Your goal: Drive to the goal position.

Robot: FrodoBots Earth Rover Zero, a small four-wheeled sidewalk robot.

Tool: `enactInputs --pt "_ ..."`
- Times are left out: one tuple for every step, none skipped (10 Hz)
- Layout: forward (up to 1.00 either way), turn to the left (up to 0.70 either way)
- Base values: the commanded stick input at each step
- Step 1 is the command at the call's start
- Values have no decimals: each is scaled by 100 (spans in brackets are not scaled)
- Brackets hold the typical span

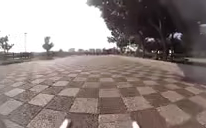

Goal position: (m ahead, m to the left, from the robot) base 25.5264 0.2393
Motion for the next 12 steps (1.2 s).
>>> enactInputs --pt "50 7" --pt "50 9" --pt "50 1" --pt "50 50" --pt "50 50" --pt "50 14" --pt "50 0" --pt "50 0" --pt "50 0" --pt "50 0" --pt "50 0" --pt "50 0"
